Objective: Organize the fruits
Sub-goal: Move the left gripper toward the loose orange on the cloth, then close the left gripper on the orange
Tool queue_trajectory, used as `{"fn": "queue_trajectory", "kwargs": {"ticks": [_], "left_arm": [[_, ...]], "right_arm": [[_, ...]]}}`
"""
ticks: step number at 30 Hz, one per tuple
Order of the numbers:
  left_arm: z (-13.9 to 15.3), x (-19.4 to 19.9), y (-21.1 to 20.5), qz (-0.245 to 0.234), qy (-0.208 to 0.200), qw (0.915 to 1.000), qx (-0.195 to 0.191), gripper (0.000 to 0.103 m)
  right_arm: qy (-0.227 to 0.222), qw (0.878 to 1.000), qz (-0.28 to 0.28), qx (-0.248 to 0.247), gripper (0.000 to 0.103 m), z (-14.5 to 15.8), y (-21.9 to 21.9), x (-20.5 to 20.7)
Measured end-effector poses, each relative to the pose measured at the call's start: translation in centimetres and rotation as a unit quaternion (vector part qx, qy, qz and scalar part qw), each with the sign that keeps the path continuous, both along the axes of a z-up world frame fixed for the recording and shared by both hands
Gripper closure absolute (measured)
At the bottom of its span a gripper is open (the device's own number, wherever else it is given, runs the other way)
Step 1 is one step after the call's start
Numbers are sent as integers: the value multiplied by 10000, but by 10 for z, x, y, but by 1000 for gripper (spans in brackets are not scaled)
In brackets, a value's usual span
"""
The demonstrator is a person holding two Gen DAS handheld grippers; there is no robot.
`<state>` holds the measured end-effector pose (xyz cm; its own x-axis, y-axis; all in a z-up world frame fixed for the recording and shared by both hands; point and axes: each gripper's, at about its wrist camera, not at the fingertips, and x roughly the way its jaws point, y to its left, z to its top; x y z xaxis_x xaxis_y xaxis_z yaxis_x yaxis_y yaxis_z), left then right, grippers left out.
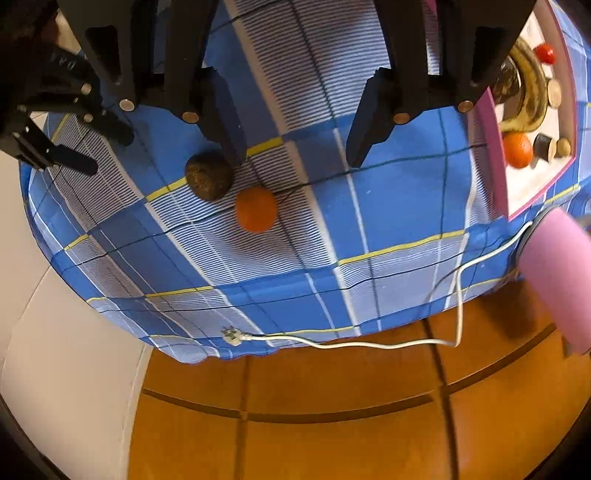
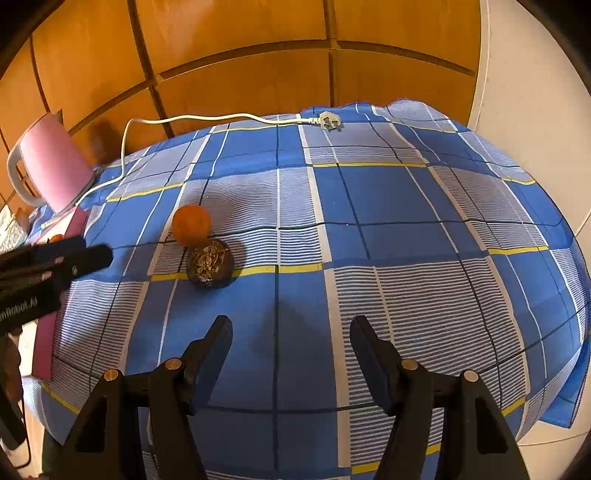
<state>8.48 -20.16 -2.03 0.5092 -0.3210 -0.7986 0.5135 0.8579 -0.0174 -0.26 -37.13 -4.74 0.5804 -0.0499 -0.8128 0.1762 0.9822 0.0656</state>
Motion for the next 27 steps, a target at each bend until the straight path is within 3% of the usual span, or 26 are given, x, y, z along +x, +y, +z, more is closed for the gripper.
{"fn": "queue_trajectory", "kwargs": {"ticks": [14, 23, 27], "left_arm": [[-4, 18, -25, -93, 272, 9995, -97, 46], [-8, 47, -23, 165, 1026, 9904, -911, 42], [-12, 51, -16, 217, 1064, 9902, -880, 42]], "right_arm": [[54, 9999, 55, 127, 36, -9, -1, -1], [217, 9994, 72, 258, 36, -21, -2, 0], [222, 9995, 101, 219, 36, -24, -1, 0]]}}
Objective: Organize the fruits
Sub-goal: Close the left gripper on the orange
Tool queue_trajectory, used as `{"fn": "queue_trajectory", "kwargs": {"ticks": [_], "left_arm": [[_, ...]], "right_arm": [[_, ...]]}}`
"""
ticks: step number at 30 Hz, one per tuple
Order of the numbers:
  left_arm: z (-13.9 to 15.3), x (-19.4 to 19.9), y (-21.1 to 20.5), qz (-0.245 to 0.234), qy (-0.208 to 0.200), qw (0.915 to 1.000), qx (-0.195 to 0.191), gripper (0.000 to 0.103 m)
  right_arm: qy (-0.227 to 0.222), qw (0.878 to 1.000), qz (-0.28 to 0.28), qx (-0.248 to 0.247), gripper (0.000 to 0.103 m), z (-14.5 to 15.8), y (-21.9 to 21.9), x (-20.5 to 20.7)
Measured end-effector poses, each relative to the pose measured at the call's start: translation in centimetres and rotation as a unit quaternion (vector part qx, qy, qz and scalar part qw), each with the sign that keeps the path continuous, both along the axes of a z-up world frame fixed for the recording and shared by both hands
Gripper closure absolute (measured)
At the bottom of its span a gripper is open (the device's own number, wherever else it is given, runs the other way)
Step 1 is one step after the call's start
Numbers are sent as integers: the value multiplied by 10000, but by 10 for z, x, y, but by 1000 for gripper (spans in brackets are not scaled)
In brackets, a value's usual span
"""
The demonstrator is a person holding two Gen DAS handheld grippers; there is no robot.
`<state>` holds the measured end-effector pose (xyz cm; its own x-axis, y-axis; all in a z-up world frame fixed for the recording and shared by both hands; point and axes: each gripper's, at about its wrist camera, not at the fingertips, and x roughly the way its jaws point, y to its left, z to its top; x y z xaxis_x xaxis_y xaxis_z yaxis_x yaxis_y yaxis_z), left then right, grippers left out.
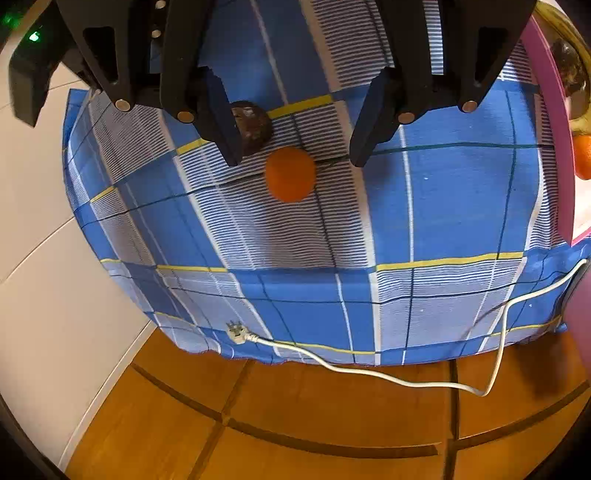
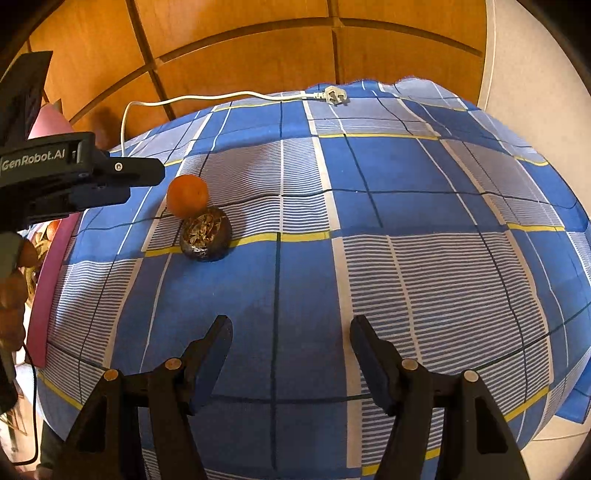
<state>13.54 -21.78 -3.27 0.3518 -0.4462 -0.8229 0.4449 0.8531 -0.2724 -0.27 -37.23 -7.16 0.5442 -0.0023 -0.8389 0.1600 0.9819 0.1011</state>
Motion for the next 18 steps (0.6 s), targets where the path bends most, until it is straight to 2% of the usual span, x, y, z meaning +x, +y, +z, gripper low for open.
{"fn": "queue_trajectory", "kwargs": {"ticks": [7, 10, 12, 18], "left_arm": [[-8, 0, -7, -128, 116, 9998, -40, 44], [-7, 4, -14, -110, 20, 9999, 31, 44], [-9, 7, -18, -114, -12, 9998, 130, 48], [-26, 27, -35, -223, 15, 9986, 486, 48]], "right_arm": [[-8, 10000, 43, -71, 34, -2, 3, 0], [-10, 9999, 66, -119, 34, -2, 4, 0], [-8, 9999, 78, -128, 34, -3, 4, 0], [-8, 9999, 85, -150, 34, -4, 5, 0]]}}
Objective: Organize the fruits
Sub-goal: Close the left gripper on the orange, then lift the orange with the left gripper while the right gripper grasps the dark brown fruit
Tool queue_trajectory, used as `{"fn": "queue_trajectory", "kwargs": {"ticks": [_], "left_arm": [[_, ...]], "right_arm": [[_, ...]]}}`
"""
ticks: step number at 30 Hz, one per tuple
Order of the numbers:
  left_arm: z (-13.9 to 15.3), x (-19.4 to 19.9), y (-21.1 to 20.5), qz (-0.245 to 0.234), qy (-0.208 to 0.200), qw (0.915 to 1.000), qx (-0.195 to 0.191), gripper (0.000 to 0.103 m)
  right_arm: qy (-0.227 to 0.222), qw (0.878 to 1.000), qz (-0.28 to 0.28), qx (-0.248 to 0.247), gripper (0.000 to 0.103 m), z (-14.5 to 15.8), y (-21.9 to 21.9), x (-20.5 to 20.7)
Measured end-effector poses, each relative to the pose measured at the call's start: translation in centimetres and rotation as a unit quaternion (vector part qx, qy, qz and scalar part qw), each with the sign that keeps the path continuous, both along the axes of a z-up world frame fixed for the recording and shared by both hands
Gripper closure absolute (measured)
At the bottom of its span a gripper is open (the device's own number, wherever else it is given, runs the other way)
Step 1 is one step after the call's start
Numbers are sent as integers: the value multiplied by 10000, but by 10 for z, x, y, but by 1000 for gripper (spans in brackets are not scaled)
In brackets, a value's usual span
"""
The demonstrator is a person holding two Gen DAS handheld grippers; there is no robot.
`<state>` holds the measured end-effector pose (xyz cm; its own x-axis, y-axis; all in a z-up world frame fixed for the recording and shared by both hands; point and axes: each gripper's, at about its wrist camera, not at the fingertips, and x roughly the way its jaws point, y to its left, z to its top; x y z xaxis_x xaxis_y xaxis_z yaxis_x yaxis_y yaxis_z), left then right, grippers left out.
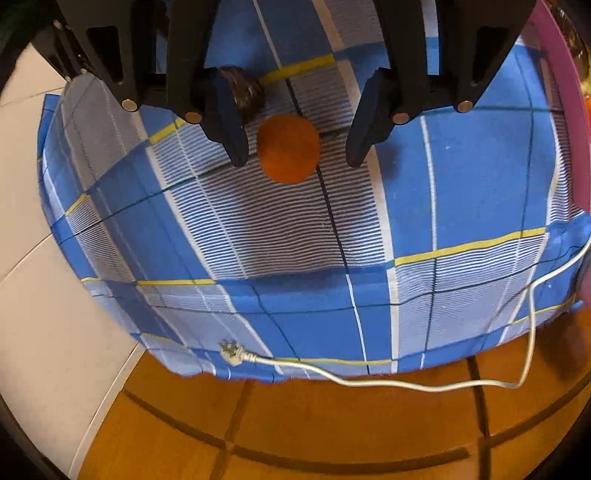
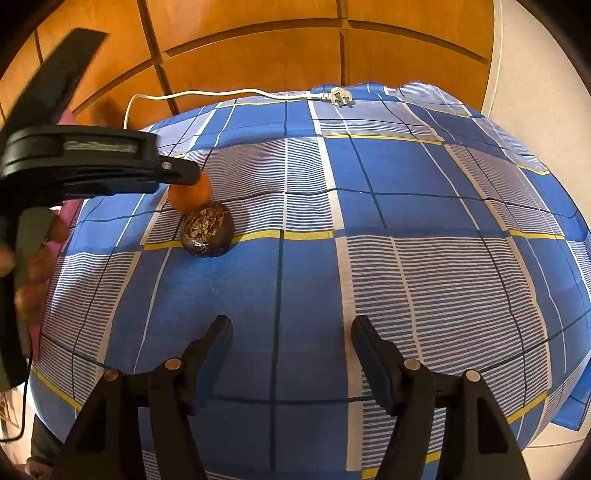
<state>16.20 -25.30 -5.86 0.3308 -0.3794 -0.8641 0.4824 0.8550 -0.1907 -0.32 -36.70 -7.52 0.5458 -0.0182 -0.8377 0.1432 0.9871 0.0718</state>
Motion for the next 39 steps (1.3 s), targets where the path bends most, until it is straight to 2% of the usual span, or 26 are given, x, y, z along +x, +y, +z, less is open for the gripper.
{"fn": "queue_trajectory", "kwargs": {"ticks": [1, 2, 6, 10, 14, 19, 23, 26, 37, 39], "left_arm": [[-4, 2, -2, -41, 36, 10000, 26, 49], [-9, 4, -4, -91, 76, 9999, 49, 61], [-14, -1, 2, -180, 34, 9997, -184, 68], [-2, -12, 23, -16, -43, 9994, -357, 69], [8, -34, 49, 118, -265, 9991, -316, 68], [8, -72, 79, 207, -534, 9983, -73, 68], [-7, -97, 91, 216, -648, 9976, 113, 68], [-11, -104, 95, 225, -821, 9964, 39, 67], [-20, -108, 96, 210, -917, 9956, -36, 65], [-20, -108, 97, 211, -917, 9955, -87, 65]], "right_arm": [[0, 10000, 6, -6, 34, 0, 0, 0], [-3, 10000, 11, -9, 34, 0, 0, 0], [5, 10000, 38, -49, 34, -1, 2, -1], [16, 9999, 51, -88, 34, 0, 3, 0], [31, 9999, 54, -120, 34, 0, 4, 0], [34, 9998, 68, -174, 31, -1, 6, 1], [-14, 9998, 59, -198, 27, -3, 9, 1], [-60, 9997, 7, -235, 26, -4, 10, 0], [100, 9996, -7, -277, 25, -4, 12, 5], [177, 9993, -10, -320, 33, -2, 13, 5]]}}
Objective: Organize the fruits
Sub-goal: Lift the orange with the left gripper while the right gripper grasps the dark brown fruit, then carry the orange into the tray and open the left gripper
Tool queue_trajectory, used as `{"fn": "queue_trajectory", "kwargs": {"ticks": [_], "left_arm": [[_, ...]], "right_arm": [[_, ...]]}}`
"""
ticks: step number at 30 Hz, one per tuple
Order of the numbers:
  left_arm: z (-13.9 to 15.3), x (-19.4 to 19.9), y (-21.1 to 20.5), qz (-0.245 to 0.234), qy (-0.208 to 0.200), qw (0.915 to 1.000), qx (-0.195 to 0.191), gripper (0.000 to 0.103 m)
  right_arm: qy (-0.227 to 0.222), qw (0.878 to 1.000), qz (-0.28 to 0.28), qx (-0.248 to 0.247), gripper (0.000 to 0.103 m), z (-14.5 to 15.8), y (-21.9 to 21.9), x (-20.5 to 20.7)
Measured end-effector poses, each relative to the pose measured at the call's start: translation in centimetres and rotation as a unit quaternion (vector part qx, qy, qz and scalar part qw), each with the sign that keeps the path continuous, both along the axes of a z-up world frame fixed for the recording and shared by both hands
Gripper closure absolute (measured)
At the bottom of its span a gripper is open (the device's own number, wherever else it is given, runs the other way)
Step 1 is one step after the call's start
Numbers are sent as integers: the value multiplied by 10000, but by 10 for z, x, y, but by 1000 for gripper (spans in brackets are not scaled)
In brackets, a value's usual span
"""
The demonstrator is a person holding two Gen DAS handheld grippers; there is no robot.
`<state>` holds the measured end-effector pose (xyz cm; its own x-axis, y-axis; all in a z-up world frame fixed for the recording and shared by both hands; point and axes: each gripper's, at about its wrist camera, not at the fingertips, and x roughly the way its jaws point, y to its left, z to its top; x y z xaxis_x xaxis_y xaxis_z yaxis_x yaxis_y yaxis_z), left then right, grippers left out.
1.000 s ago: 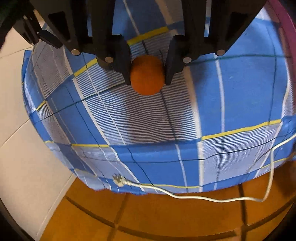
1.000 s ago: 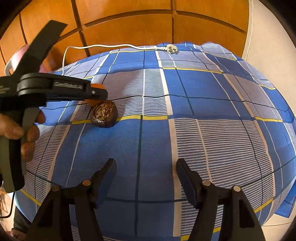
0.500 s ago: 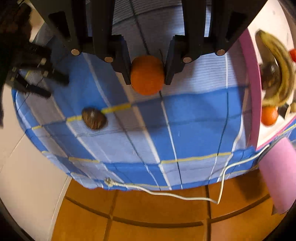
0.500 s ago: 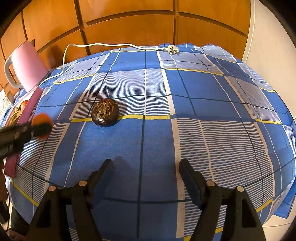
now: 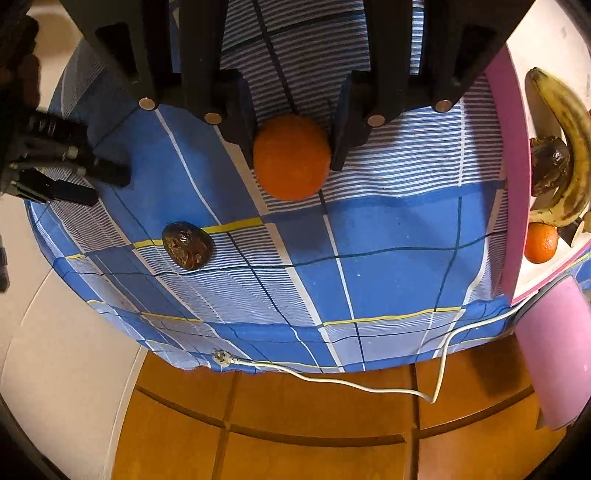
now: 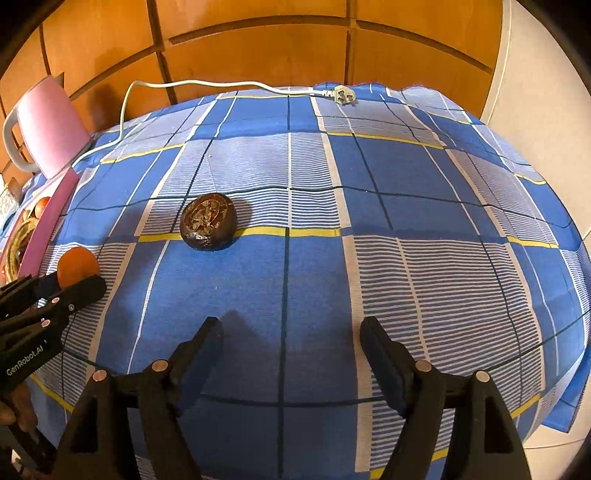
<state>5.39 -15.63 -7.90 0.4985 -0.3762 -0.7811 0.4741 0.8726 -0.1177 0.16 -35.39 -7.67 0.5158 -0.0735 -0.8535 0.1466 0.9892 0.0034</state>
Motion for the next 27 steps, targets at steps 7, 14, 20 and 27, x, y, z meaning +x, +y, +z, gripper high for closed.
{"fn": "queue_trajectory", "kwargs": {"ticks": [7, 14, 20, 27], "left_arm": [[-1, -2, 2, 8, -36, 10000, -59, 65], [-1, -3, 1, 16, -66, 10000, -58, 65], [-1, -4, 1, 23, -105, 9999, -30, 65], [-1, -5, -3, 24, -154, 9998, 77, 65]], "right_arm": [[-354, 9988, 306, 123, 53, 32, 10, 15], [-162, 9961, 866, -107, 53, 25, 37, 64], [118, 9929, 1144, -307, 53, 5, 50, 82], [-49, 9921, 1221, -281, 59, -2, 50, 77]]}}
